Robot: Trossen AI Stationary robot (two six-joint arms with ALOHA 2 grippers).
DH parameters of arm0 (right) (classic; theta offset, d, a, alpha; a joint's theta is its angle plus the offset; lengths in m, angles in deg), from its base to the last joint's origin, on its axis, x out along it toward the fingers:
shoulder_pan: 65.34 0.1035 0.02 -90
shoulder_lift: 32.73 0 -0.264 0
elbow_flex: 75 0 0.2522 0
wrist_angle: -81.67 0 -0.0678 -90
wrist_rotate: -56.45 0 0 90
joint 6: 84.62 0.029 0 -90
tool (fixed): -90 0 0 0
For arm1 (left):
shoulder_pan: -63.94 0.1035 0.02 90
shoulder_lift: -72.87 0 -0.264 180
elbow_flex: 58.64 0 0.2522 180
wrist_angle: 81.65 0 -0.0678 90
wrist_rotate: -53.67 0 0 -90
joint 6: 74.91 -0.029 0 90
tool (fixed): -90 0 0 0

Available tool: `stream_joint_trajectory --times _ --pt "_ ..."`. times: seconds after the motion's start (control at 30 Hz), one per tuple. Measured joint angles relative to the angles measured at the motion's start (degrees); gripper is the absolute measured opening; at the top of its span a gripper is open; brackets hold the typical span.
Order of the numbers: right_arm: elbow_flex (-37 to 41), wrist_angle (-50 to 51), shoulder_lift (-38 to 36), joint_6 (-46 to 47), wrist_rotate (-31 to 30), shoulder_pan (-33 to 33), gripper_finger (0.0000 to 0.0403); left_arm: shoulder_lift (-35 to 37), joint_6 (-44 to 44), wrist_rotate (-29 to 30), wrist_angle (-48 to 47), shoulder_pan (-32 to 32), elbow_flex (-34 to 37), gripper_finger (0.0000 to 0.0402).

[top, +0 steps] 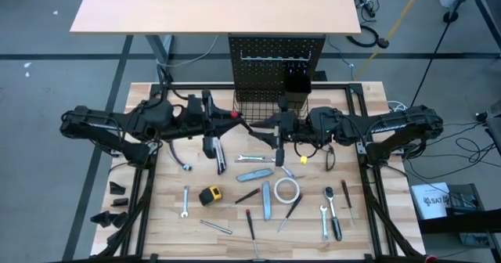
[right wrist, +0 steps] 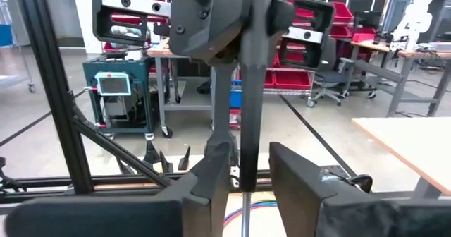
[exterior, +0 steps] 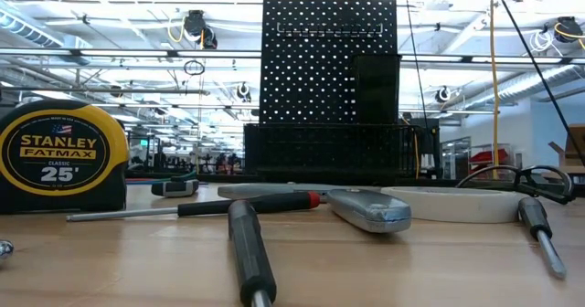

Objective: Hang tools onto peg board
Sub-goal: Hang the nut driver onto the pegboard

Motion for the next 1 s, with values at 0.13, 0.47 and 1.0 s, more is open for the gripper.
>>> stream_joint_trajectory --times 0.13,0.47,1.0 --pt "0.03 0.86 -0.45 -0.34 -2.58 0.00 0.0121 1.13 0.06 2.72 -3.04 -0.02 0.02 0.0039" --pt "0.07 15.03 -10.53 3.75 -2.71 0.00 0.0139 7.20 3.09 11.86 -13.95 0.00 -0.56 0.0039" --pt "0.07 61.13 -23.82 27.37 -27.78 6.84 0.0137 -14.56 4.46 1.43 -32.57 11.76 -32.71 0.0039"
